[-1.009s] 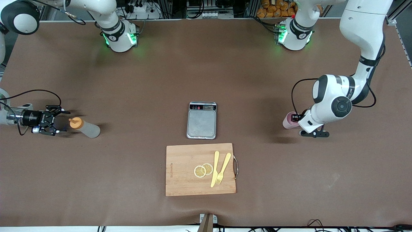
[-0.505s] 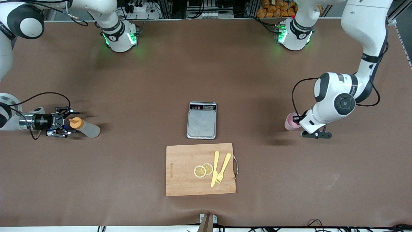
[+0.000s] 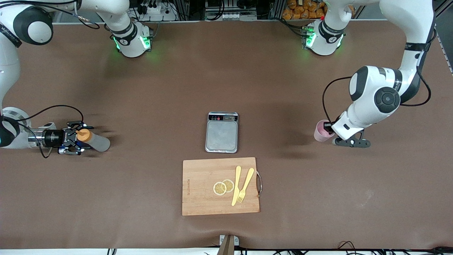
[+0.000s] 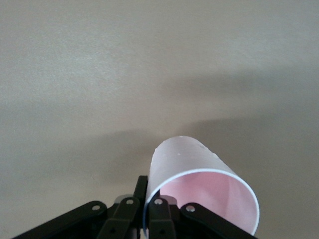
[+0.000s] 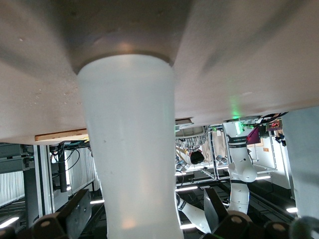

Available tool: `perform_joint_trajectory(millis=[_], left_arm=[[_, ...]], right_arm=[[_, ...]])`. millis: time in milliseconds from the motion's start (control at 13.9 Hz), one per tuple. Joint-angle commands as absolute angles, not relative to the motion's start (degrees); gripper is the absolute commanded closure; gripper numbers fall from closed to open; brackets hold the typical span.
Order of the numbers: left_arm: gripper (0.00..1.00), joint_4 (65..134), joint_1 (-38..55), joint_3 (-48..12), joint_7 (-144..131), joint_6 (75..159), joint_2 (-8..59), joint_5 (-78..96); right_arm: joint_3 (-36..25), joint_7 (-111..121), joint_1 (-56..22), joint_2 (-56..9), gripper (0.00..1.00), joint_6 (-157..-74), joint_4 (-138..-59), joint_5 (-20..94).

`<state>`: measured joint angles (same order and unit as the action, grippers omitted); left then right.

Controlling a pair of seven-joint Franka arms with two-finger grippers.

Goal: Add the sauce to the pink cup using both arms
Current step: 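Grasp the pink cup with the left gripper while the right gripper grasps the bottle, then carry the pink cup with the left gripper over the scale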

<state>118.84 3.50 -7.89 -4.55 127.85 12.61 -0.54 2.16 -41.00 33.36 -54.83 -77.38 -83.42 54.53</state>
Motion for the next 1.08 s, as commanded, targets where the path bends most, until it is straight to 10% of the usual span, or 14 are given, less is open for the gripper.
perform_joint_trajectory(millis=[0, 433, 1009], left_arm=[[1.00, 119.4, 3.5, -10.7, -5.6, 124.2, 9.0, 0.4], [1.00, 113.7, 3.8, -22.4, -21.6, 118.5, 9.7, 0.4], [1.00, 99.0, 14.3, -29.0, -48.9, 117.1, 22.9, 0.2]], right_arm=[[2.1, -41.7, 31.6, -56.0, 0.00, -77.2, -82.2, 56.7], [2.1, -39.5, 31.0, -56.9, 0.07, -76.7, -83.0, 56.5], [2.2, -39.9, 31.7, -56.6, 0.98, -75.1, -82.4, 56.7]])
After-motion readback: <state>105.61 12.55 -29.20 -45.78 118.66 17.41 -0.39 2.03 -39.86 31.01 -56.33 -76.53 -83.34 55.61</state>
